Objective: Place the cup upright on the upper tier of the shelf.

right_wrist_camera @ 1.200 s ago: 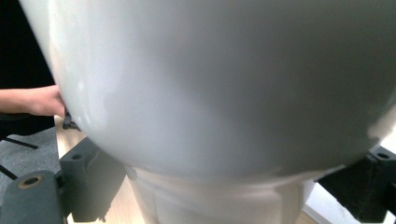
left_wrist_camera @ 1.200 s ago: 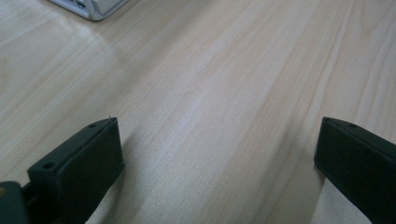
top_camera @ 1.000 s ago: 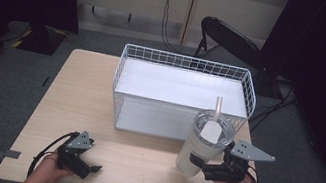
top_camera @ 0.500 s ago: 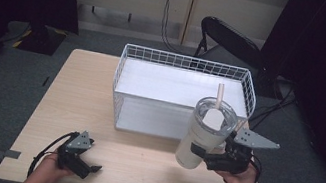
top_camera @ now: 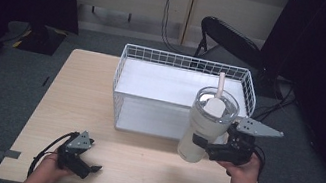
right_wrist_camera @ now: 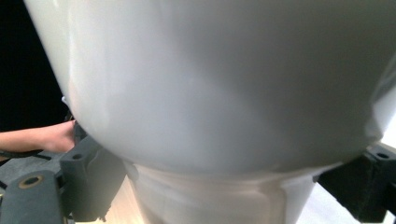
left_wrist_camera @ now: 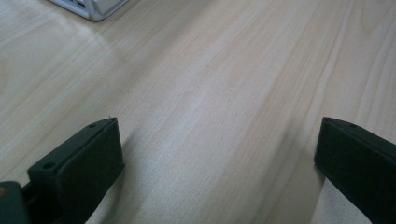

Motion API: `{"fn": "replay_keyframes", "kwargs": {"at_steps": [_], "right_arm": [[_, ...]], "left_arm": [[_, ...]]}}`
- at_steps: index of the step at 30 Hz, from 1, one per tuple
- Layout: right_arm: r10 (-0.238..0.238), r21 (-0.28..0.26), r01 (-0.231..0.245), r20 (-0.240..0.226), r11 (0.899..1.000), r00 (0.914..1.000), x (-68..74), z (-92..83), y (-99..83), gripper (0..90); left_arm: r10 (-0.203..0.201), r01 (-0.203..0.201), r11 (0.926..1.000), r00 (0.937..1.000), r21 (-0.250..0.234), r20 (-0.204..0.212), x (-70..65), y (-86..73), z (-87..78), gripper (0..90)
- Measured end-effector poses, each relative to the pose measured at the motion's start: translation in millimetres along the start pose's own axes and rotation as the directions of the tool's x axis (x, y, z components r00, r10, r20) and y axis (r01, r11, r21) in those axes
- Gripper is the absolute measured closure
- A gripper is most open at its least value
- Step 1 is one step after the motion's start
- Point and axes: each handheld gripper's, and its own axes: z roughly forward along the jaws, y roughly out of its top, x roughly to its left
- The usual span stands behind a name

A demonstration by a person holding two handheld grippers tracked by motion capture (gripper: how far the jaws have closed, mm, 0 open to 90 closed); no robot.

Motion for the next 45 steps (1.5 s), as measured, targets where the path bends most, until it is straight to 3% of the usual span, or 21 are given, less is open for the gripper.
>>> {"fn": "replay_keyframes", "kwargs": {"at_steps": [45], "right_arm": [[-0.009,0.008,0.009,0.028,1.0,0.9996,-10.8,-3.1,68.6,10.2]], "left_arm": [[0.003,-0.003,1.0,1.0,0.001,-0.002,0.1,0.1,-0.1,0.5]]}}
